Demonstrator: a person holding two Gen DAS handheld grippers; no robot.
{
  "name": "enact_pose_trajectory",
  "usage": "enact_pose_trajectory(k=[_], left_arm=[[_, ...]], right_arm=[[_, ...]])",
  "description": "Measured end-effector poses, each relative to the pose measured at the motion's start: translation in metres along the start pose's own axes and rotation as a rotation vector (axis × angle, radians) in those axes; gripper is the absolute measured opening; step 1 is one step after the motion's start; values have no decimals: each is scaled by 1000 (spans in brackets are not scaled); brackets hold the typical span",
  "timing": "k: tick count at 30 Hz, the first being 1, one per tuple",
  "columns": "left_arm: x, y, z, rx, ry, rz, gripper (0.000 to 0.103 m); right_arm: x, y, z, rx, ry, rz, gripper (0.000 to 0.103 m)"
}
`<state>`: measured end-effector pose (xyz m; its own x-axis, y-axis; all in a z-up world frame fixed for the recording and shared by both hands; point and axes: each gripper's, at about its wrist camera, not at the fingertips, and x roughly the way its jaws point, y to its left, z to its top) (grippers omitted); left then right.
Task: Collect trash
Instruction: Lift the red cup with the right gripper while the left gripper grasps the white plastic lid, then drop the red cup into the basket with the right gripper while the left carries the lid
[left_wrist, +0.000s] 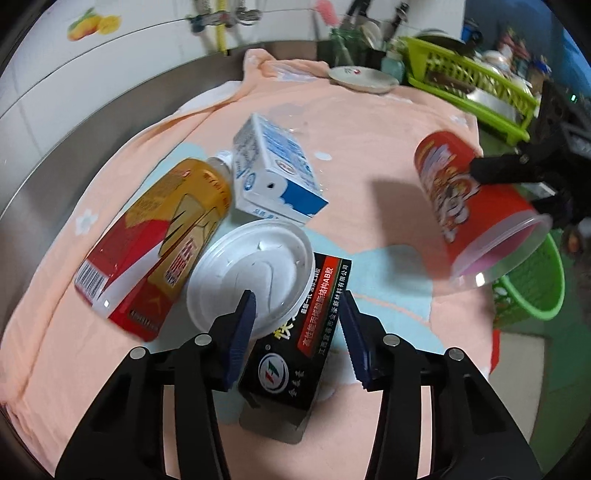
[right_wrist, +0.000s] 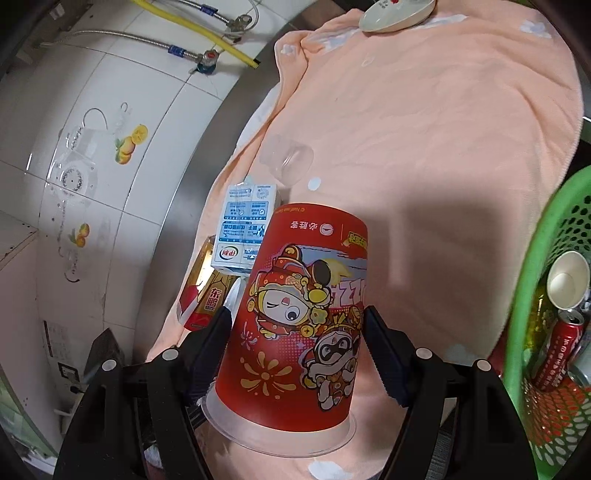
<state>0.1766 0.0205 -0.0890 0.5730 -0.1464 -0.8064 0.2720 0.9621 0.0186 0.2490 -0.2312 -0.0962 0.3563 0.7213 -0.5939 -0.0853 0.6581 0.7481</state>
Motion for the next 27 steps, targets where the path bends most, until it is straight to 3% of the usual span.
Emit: enact_pose_trajectory(k=[2,7,13,24,27], left_arm=[[5,-2,2,23,12,4,42],[9,-1,6,50,23,16,21],[3,-5,5,66,1,32,6],[-29,-8,6,25,-64,-8,5],[-42,-10,9,13,-84,-41,4]], right_arm=[[-7,-2,-2,0,-10,-3,70],[-24,-8,-5,8,-35,-8,70],[-41,-17,-12,16,-58,-16,69],[-77,-43,-21,34,-113,-33,69],[-97,-55,-25,34,-143,-79,69]])
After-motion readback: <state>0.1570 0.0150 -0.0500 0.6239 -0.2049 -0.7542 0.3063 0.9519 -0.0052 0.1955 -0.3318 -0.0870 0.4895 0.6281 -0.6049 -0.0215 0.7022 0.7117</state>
